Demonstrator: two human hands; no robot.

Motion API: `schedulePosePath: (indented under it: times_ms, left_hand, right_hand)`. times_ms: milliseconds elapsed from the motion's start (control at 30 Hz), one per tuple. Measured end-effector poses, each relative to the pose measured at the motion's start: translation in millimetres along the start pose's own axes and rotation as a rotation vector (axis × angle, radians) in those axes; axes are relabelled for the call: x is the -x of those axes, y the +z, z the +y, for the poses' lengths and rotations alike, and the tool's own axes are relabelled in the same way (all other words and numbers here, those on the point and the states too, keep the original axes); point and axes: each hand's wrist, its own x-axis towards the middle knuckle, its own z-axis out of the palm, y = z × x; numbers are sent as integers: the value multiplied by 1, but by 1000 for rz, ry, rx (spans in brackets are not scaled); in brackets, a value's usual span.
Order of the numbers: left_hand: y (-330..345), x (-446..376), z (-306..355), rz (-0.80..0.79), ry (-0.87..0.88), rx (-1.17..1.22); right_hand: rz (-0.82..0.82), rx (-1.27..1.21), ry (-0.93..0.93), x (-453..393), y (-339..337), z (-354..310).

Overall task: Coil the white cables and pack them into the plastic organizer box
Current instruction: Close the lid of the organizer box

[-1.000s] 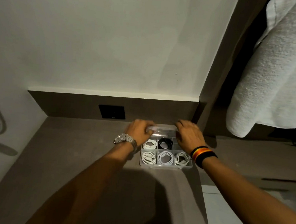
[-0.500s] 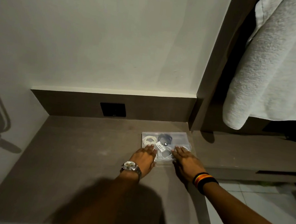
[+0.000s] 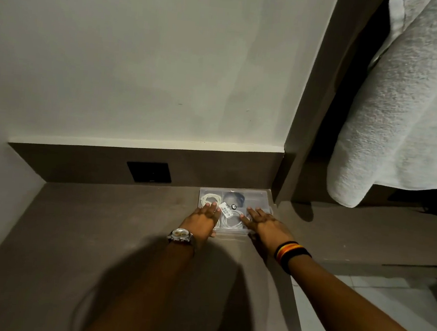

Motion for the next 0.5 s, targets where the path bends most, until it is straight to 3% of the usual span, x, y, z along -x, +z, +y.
schedulePosePath:
  times_ms: [100, 200, 367, 500]
  left_hand:
    - [0, -15, -8, 2, 36, -30]
    - [2, -19, -13, 119, 87, -76]
    - [0, -26, -3, 51, 59, -155]
    - [-4, -23, 10, 142, 8, -141]
  right_hand:
    - [32, 23, 4, -14, -1, 7]
    - [68, 53, 1, -22, 0, 13]
    - [146, 99, -23, -24, 11, 12]
    - [183, 90, -13, -25, 20, 9]
